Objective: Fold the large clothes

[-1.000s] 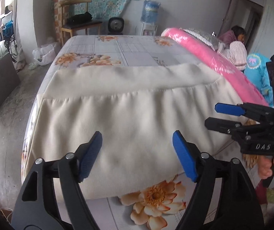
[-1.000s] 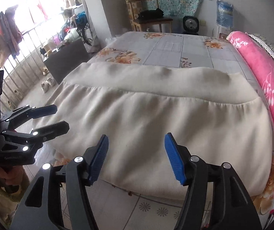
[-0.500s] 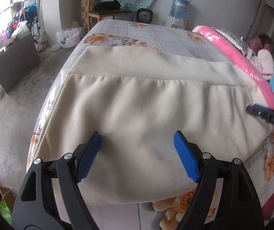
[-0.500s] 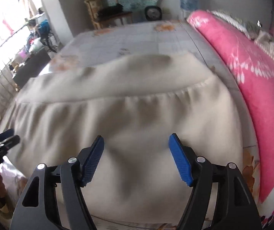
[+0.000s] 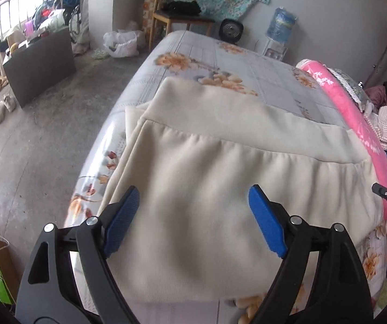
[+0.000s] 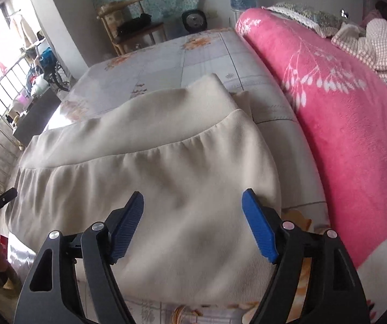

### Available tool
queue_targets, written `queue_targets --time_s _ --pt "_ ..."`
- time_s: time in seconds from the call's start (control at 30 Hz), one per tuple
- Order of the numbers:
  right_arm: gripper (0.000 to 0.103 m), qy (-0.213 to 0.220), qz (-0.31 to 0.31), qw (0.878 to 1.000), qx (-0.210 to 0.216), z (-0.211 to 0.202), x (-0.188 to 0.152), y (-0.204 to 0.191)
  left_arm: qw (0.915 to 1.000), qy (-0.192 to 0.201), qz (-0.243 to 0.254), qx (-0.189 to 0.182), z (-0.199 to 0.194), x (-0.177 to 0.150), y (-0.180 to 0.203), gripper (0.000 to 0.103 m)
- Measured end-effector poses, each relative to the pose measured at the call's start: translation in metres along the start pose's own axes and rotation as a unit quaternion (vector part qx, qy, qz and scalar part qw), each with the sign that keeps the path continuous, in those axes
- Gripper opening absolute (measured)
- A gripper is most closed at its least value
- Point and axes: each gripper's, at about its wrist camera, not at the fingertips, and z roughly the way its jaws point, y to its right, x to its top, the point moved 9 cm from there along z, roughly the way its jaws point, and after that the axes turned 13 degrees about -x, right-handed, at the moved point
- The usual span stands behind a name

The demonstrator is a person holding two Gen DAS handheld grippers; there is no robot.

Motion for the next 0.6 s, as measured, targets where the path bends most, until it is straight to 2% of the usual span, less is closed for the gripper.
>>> queue_targets --time_s 0.1,0.17,0.27,0.3,0.37,0.4,0.47,0.53,0.6 --pt "0.075 0.022 -0.026 0.999 0.010 -0.028 -0.019 -0.013 0.9994 0.005 0.033 -0.009 -0.019 -0.010 0.017 0.081" --pt "0.082 0.025 -0.049 0.998 0.005 -0.030 -0.036 -0.019 0.9985 -0.010 0.054 -0.008 -0.019 -0.024 0.026 0.082" --pt "0.084 -0.017 -0.076 0.997 -0.026 -0.007 -0.065 -0.021 0.9970 -0.047 0.054 0.028 -0.004 -0.047 0.023 0.083" --pt "0.084 -0.009 -0.086 0.995 -0.044 -0.007 -0.069 -0.022 0.9970 -0.050 0.045 0.037 -0.001 -0.051 0.020 0.083" --pt "0.084 -0.007 -0.094 0.994 -0.056 -0.014 -0.068 -0.027 0.9980 -0.033 0.036 0.040 -0.010 -0.052 0.023 0.083" --pt "0.084 -0.003 -0.086 0.995 -0.040 -0.025 -0.068 -0.032 0.9985 -0.026 0.037 0.031 -0.017 -0.051 0.028 0.083" --pt "0.084 0.012 -0.075 0.997 -0.020 -0.044 -0.071 -0.037 0.9983 -0.001 0.052 0.025 -0.036 -0.049 0.041 0.083" --pt "0.085 0.031 -0.075 0.996 -0.026 -0.060 -0.075 -0.039 0.9972 0.011 0.070 0.025 -0.049 -0.050 0.052 0.084" --pt "0.089 0.047 -0.072 0.996 -0.024 -0.078 -0.081 -0.043 0.9962 0.019 0.084 0.017 -0.063 -0.053 0.064 0.089"
